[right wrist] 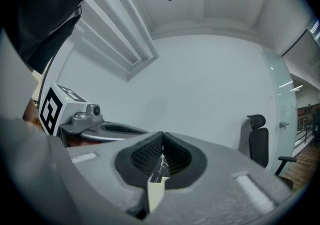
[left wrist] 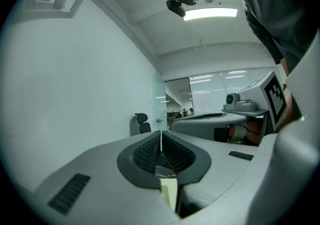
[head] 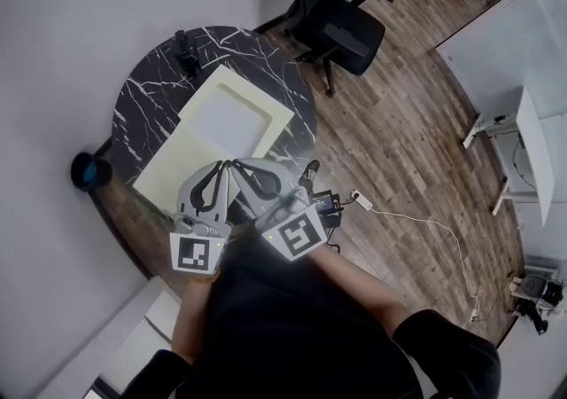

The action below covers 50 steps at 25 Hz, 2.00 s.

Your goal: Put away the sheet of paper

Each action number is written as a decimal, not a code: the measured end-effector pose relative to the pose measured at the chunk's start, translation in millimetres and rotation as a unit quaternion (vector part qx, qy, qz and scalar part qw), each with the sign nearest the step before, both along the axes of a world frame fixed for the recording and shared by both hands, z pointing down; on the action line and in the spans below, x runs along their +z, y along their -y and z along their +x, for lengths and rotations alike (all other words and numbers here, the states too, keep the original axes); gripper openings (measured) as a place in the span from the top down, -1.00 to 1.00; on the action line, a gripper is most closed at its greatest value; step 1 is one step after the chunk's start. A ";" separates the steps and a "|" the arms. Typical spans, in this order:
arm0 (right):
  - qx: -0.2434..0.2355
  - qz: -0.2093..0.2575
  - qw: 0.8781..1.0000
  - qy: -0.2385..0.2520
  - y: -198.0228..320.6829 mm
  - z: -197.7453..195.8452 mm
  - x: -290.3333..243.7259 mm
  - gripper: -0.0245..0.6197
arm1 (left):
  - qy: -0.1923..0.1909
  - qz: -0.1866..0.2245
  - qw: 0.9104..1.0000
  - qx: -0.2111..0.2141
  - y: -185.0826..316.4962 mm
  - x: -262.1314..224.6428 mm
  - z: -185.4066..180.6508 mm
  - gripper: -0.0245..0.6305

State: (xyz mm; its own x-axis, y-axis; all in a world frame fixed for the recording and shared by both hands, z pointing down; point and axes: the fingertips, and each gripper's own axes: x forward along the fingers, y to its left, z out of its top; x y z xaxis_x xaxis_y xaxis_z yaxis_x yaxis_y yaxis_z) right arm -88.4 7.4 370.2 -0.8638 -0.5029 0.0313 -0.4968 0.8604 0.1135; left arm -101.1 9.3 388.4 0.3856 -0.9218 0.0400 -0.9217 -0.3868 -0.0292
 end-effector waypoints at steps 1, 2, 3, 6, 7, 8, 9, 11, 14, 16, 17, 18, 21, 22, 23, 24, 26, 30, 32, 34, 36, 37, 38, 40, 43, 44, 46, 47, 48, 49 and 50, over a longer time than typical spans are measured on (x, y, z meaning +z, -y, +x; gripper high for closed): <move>0.002 -0.003 1.000 0.000 -0.4 0.9 1.7 0.92 | 0.003 -0.006 1.000 0.002 -1.5 3.8 1.2 0.86; 0.004 -0.004 1.000 -0.003 -0.7 1.7 3.8 0.92 | 0.004 -0.011 1.000 0.003 -2.8 6.9 1.4 0.86; 0.006 -0.005 1.000 -0.006 -1.1 2.2 6.0 0.92 | 0.004 -0.014 1.000 0.003 -3.9 9.3 0.6 0.86; 0.008 -0.007 1.000 -0.007 -2.9 1.1 10.9 0.92 | 0.001 -0.018 1.000 -0.002 -4.8 12.4 -4.6 0.86; 0.008 -0.009 1.000 -0.007 -3.8 0.2 12.1 0.92 | 0.000 -0.016 1.000 -0.003 -4.7 12.0 -5.9 0.86; 0.008 -0.011 1.000 -0.006 -4.7 -0.8 13.1 0.92 | 0.000 -0.014 1.000 -0.005 -4.6 11.5 -6.5 0.86; 0.007 -0.013 1.000 -0.004 -5.2 -1.8 13.4 0.92 | 0.000 -0.012 1.000 -0.007 -4.4 11.1 -6.7 0.86; 0.007 -0.014 1.000 0.000 -5.4 -3.7 11.9 0.92 | 0.002 -0.009 1.000 -0.013 -3.8 9.9 -7.0 0.86; 0.003 -0.008 1.000 -0.002 -6.1 -5.1 11.0 0.92 | 0.008 -0.005 1.000 -0.025 -3.3 8.2 -9.6 0.86; 0.003 -0.010 1.000 -0.003 -7.3 -4.2 12.0 0.92 | 0.005 -0.008 0.999 -0.033 -3.5 8.9 -12.1 0.86; 0.003 -0.011 1.000 -0.003 -7.9 -3.8 12.7 0.92 | 0.002 -0.011 0.999 -0.036 -3.7 9.8 -13.2 0.86; 0.004 -0.012 1.000 -0.002 -8.3 -3.6 13.5 0.92 | 0.000 -0.013 0.999 -0.038 -4.1 10.6 -14.1 0.86; 0.003 -0.017 1.000 -0.003 -10.0 -3.0 16.7 0.92 | 0.000 -0.014 0.999 -0.038 -6.5 11.3 -14.3 0.86; 0.003 -0.017 1.000 -0.005 -10.4 -2.6 17.7 0.92 | 0.001 -0.013 0.999 -0.037 -6.9 11.3 -13.9 0.86; 0.003 -0.017 1.000 -0.006 -10.5 -2.2 18.4 0.92 | 0.003 -0.012 0.999 -0.036 -6.9 11.5 -13.4 0.86; 0.003 -0.016 1.000 -0.005 -10.5 -1.9 18.6 0.92 | 0.005 -0.012 0.999 -0.035 -6.7 11.9 -12.9 0.86; 0.003 -0.017 1.000 -0.003 -10.1 -1.5 19.0 0.92 | 0.005 -0.013 0.999 -0.034 -6.2 13.0 -12.5 0.86; 0.004 -0.016 1.000 -0.006 -10.2 -0.3 19.3 0.92 | 0.003 -0.012 0.999 -0.032 -6.6 13.3 -11.3 0.86; 0.003 -0.018 1.000 -0.003 -10.1 0.9 18.9 0.92 | 0.007 -0.013 0.999 -0.031 -6.5 13.2 -10.0 0.86; -0.001 -0.024 1.000 0.003 -10.2 1.1 18.7 0.92 | 0.010 -0.014 0.999 -0.030 -6.0 12.5 -8.5 0.86; -0.003 -0.028 1.000 0.004 -10.6 0.1 19.6 0.92 | 0.009 -0.013 0.999 -0.030 -6.0 11.7 -7.3 0.86; -0.005 -0.028 1.000 0.002 -10.9 -0.5 20.3 0.92 | 0.009 -0.013 0.999 -0.030 -6.2 11.8 -6.9 0.86; -0.007 -0.028 1.000 -0.002 -11.4 -1.1 21.3 0.93 | 0.009 -0.014 0.999 -0.030 -6.3 12.2 -6.6 0.86; -0.017 -0.027 0.999 -0.009 -13.2 -3.3 23.0 0.93 | 0.011 -0.017 0.999 -0.030 -6.1 13.0 -7.1 0.86; -0.033 -0.019 0.999 -0.019 -18.5 -7.2 24.0 0.93 | 0.012 -0.013 0.999 -0.031 -6.1 11.7 -7.4 0.86; -0.035 -0.018 0.999 -0.021 -20.0 -7.6 24.3 0.93 | 0.013 -0.011 0.999 -0.030 -6.4 11.1 -6.9 0.86; -0.037 -0.020 0.999 -0.023 -21.0 -7.8 24.7 0.93 | 0.015 -0.012 0.999 -0.028 -6.9 11.1 -5.9 0.86; -0.037 -0.020 0.999 -0.022 -20.5 -7.8 24.6 0.93 | 0.016 -0.013 0.999 -0.028 -6.9 11.6 -5.7 0.86; -0.037 -0.020 0.999 -0.019 -19.8 -7.7 24.3 0.93 | 0.016 -0.014 0.999 -0.028 -6.9 12.3 -5.8 0.86; -0.036 -0.021 0.999 -0.016 -19.1 -7.7 24.0 0.93 | 0.017 -0.015 0.999 -0.028 -6.9 12.9 -6.0 0.86; -0.036 -0.021 0.999 -0.013 -18.7 -7.7 23.5 0.93 | 0.016 -0.016 0.999 -0.028 -7.1 13.3 -6.4 0.86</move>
